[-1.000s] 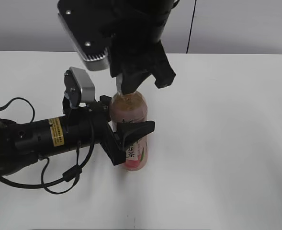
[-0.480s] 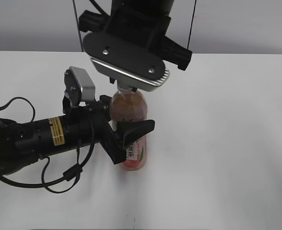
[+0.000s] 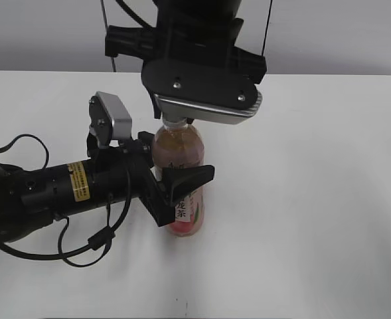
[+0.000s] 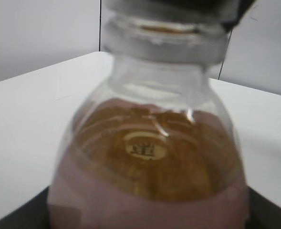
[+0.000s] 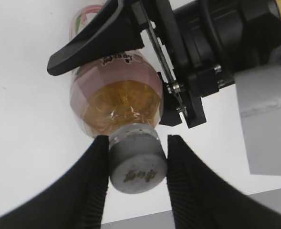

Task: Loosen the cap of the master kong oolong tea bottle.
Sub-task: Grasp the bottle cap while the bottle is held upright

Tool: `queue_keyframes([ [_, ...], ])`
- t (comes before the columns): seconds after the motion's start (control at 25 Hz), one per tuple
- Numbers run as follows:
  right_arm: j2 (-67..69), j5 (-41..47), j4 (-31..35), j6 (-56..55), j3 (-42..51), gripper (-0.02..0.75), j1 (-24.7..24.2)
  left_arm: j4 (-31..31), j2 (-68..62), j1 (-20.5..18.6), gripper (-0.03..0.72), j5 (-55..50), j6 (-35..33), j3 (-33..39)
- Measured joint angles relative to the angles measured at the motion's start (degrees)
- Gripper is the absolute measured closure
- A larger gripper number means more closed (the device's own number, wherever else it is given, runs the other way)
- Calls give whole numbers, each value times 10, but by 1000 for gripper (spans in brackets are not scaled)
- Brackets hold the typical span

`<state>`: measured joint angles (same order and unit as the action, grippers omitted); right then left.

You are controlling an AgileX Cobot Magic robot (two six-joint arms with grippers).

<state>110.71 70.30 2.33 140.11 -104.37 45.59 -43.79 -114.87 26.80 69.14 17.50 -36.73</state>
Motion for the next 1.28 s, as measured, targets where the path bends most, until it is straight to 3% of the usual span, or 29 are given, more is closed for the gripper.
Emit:
queue_keyframes([
  [0.28,0,0,-4,-138,0,431,0,0,0,0,249,-1,0,-1],
  [0.56,-1,-2,-30,-329,0,242,-1,-7,0,0,249,-1,-4,-1],
  [0.64,-4,-2,-28,-400,0,218,-1,-7,0,0,249,-1,-4,-1],
  [0.92,-6,-2,2,-688,-18,203,-1,-7,0,0,249,-1,-4,-1],
  [1.28,-43,-2,70,-897,-18,203,-1,-5,0,0,249,0,-4,-1],
])
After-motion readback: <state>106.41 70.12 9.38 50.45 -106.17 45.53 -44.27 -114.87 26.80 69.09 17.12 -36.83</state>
